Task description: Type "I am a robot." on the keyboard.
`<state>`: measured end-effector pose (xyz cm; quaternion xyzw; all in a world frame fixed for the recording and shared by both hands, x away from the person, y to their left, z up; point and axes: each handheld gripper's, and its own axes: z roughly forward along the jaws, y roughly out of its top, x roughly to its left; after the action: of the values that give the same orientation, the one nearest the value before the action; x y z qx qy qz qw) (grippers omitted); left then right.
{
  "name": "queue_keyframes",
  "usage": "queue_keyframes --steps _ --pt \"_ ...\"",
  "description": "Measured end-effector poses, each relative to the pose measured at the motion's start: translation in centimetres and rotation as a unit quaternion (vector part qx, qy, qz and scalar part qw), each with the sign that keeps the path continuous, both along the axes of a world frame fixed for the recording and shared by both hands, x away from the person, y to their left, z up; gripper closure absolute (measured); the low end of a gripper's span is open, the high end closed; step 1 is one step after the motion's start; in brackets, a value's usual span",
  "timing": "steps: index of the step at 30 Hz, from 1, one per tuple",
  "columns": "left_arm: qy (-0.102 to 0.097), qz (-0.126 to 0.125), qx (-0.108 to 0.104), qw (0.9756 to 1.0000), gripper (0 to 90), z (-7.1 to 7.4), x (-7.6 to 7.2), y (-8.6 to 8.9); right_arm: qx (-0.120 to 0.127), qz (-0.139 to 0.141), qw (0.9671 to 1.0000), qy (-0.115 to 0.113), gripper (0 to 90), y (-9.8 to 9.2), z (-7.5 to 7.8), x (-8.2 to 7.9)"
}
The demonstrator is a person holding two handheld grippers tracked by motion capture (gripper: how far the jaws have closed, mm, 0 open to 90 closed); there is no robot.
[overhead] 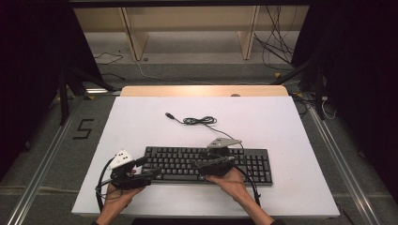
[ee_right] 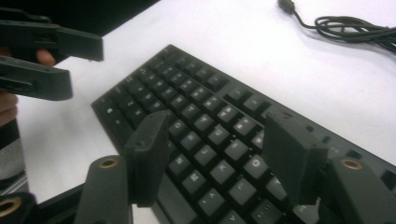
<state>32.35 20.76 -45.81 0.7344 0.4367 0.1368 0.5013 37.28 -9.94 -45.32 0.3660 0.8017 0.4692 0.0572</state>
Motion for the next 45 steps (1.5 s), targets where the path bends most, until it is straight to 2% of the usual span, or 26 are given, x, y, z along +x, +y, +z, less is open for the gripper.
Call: queue_keyframes --steps 7,13,25,34,45 --pt "-0.003 0.001 -0.003 1.0 26.0 0.0 0.0 0.0 0.003 0.019 0.9998 -0.004 39.2 1.0 0.1 -0.4" --pt "-0.006 0.001 -0.003 1.0 25.9 0.1 -0.1 0.0 0.0 0.029 0.9996 -0.004 40.7 2.0 0.0 -0.6" --pt "-0.007 0.0 -0.003 1.0 25.6 0.2 -0.2 0.0 -0.02 0.041 0.9989 -0.007 65.0 3.4 -0.4 -0.8" --pt "-0.005 0.002 -0.003 1.0 25.5 0.1 -0.2 0.1 -0.038 0.047 0.9982 0.001 84.4 4.2 -1.0 -0.7" --pt "-0.005 0.004 -0.004 1.0 25.4 0.2 -0.4 0.3 -0.06 0.046 0.9971 0.01 90.0 5.3 -1.9 -0.4"
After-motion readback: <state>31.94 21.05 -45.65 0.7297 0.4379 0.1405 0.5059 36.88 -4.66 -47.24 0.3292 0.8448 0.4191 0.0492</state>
